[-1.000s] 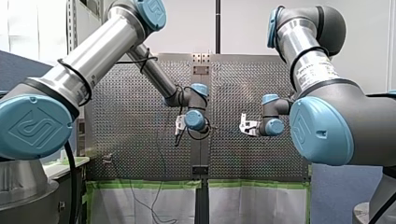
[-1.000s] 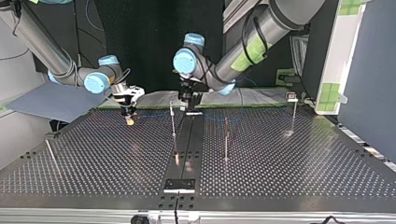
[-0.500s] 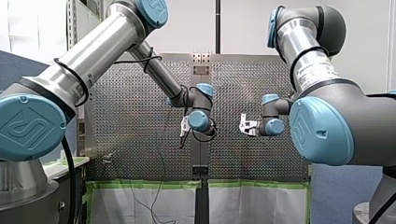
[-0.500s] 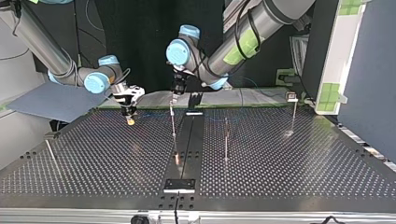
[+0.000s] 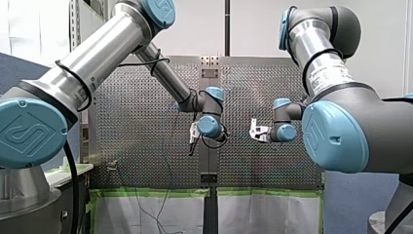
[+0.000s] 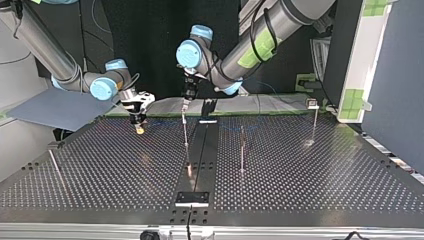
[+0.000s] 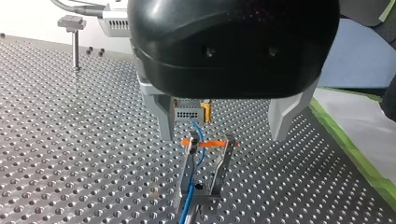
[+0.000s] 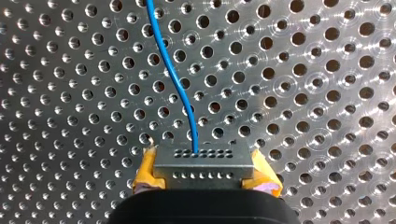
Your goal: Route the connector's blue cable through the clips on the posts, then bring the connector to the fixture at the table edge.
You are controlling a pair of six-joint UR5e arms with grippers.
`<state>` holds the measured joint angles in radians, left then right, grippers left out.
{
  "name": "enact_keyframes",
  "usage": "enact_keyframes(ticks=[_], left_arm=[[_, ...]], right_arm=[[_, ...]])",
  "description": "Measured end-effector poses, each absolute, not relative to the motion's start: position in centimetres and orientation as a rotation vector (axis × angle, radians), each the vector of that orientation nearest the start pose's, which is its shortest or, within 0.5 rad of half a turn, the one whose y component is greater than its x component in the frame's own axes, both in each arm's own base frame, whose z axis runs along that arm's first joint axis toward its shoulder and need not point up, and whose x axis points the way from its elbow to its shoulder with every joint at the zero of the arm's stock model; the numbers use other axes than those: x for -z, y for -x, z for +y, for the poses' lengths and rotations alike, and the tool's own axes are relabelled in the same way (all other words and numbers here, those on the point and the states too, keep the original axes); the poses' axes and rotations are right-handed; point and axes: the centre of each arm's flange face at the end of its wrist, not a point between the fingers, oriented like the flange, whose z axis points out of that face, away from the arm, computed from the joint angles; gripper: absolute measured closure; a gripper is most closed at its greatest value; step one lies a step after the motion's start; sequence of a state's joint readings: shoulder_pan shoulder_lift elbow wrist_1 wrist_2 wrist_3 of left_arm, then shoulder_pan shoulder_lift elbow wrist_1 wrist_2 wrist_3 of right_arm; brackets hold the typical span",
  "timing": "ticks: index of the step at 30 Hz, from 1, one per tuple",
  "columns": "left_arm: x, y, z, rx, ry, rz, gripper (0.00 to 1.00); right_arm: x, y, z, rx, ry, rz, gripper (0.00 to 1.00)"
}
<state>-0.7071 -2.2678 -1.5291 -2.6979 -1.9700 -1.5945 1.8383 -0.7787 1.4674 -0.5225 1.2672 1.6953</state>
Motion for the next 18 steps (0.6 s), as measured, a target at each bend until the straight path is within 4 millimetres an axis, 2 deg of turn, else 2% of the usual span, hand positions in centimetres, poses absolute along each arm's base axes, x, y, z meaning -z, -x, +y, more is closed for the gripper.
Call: enact_keyframes(ticks=[11, 18], left_arm=[[-13.2, -43.3, -49.6, 0.176, -0.316, 1.742, 0.00], [-14.4, -41.7, -49.5, 0.174, -0.301, 1.716, 0.00]], right_arm=[[-9.8, -33.8, -61.5, -1.611, -1.723, -1.139, 1.00], [-9.7, -33.8, -61.5, -1.610, -1.724, -1.140, 1.00]])
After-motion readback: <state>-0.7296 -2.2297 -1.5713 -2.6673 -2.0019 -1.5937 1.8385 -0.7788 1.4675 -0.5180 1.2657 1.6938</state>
